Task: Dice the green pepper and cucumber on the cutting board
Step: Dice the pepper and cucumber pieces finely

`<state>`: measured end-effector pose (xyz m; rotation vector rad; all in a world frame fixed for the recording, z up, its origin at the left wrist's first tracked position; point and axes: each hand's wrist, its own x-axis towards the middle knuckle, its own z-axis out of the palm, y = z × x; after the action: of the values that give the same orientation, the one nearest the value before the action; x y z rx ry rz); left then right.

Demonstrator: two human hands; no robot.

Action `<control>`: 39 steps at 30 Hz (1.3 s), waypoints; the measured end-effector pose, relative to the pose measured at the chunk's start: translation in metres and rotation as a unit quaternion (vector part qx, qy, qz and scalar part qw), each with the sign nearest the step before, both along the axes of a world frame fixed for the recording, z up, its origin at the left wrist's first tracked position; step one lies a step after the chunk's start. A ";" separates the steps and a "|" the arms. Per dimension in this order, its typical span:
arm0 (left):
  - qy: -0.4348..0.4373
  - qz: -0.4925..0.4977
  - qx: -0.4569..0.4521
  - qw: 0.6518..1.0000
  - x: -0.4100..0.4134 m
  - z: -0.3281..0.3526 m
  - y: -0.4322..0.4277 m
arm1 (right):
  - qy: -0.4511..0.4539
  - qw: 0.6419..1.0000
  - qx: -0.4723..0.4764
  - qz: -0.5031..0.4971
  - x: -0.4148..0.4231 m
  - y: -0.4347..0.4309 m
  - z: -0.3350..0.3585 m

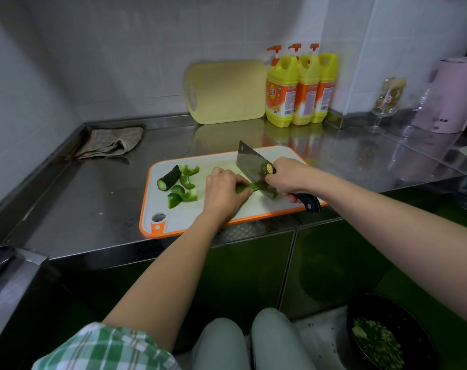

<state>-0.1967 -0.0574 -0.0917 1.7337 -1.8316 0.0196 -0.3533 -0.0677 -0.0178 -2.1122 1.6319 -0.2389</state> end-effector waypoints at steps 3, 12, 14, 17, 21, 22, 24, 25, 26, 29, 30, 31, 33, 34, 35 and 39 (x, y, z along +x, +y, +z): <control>0.003 -0.001 0.000 1.000 0.000 0.000 0.000 | 0.004 1.000 -0.022 -0.012 0.007 -0.002 -0.007; -0.041 -0.012 -0.015 0.999 -0.003 0.000 -0.005 | -0.008 0.998 -0.066 -0.010 -0.002 -0.007 0.001; -0.045 -0.014 -0.019 0.999 -0.004 0.000 -0.007 | -0.001 0.999 -0.038 0.003 -0.004 -0.006 0.006; -0.039 -0.013 -0.021 0.999 -0.004 0.000 -0.007 | 0.022 1.000 -0.012 0.012 -0.003 -0.003 0.006; -0.035 -0.014 -0.019 0.999 -0.004 0.000 -0.006 | 0.024 1.000 -0.010 0.003 0.001 -0.002 0.001; -0.034 -0.014 -0.019 0.999 -0.004 0.000 -0.006 | 0.026 1.000 -0.013 0.000 0.002 -0.002 0.000; -0.037 -0.013 -0.020 0.999 -0.004 -0.001 -0.006 | 0.023 0.999 -0.023 -0.009 0.005 -0.002 -0.005; -0.042 -0.011 -0.023 0.999 -0.004 -0.001 -0.005 | 0.020 0.999 -0.031 -0.012 0.006 -0.003 -0.007; -0.049 -0.008 -0.027 0.998 -0.004 0.000 -0.004 | 0.018 0.999 -0.042 -0.015 0.007 -0.004 -0.009; -0.058 0.012 -0.040 0.997 -0.003 0.001 0.002 | -0.011 0.997 -0.068 -0.027 0.005 -0.007 -0.014; -0.061 0.020 -0.039 0.997 -0.003 0.002 0.003 | -0.025 0.996 -0.075 -0.030 0.003 -0.007 -0.015; -0.063 0.026 -0.033 0.997 -0.003 0.002 0.004 | -0.035 0.995 -0.083 -0.030 0.001 -0.008 -0.015; -0.061 0.036 -0.017 0.997 -0.003 0.002 0.006 | -0.036 0.996 -0.084 -0.023 -0.002 -0.007 -0.011; -0.056 0.037 -0.011 0.998 -0.003 0.002 0.005 | -0.033 0.996 -0.075 -0.016 -0.004 -0.007 -0.008; -0.050 0.037 -0.007 0.998 -0.003 0.002 0.005 | -0.031 0.997 -0.063 -0.008 -0.005 -0.006 -0.004; -0.028 0.036 -0.005 0.999 -0.003 0.001 0.003 | 0.003 1.000 -0.020 0.015 -0.003 -0.001 0.004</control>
<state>-0.1998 -0.0541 -0.0909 1.8069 -1.8047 0.1068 -0.3562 -0.0691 -0.0134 -2.1684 1.6095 -0.2573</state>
